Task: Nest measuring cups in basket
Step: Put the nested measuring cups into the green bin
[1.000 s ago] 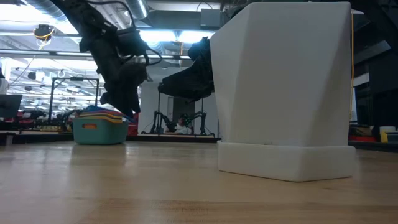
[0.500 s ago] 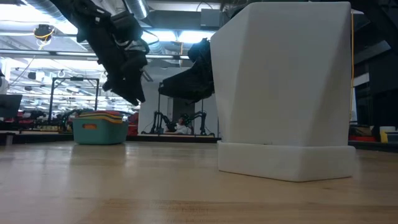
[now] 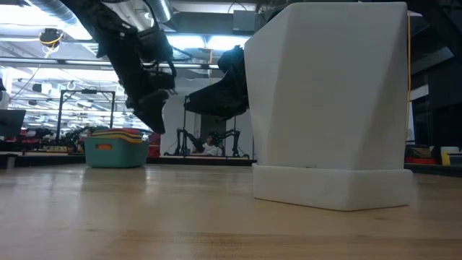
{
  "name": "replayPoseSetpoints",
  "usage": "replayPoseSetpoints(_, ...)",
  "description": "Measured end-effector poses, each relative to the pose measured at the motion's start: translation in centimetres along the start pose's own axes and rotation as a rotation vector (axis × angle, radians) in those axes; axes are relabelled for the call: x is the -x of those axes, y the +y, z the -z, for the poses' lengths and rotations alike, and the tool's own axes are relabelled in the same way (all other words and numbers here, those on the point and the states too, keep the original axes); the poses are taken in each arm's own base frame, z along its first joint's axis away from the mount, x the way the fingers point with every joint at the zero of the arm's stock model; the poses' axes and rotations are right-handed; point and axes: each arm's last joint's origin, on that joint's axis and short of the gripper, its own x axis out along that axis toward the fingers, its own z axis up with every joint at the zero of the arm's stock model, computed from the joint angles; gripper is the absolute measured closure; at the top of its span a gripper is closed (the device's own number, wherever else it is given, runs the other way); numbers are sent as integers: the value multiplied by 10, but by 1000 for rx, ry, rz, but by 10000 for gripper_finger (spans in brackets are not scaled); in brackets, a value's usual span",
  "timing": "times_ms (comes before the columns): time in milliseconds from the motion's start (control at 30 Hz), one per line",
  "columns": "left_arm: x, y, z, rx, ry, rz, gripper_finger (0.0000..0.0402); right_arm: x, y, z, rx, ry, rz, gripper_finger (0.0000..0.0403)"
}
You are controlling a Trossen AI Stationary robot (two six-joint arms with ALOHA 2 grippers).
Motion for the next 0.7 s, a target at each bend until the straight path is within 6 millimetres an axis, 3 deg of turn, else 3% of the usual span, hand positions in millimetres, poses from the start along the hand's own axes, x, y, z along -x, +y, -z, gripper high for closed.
replayPoseSetpoints(433,2,-13,15,-80,154,117,225,0,0,0,0,0,2,212)
replayPoseSetpoints(700,12,-18,13,-98,115,119,225,0,0,0,0,0,2,212)
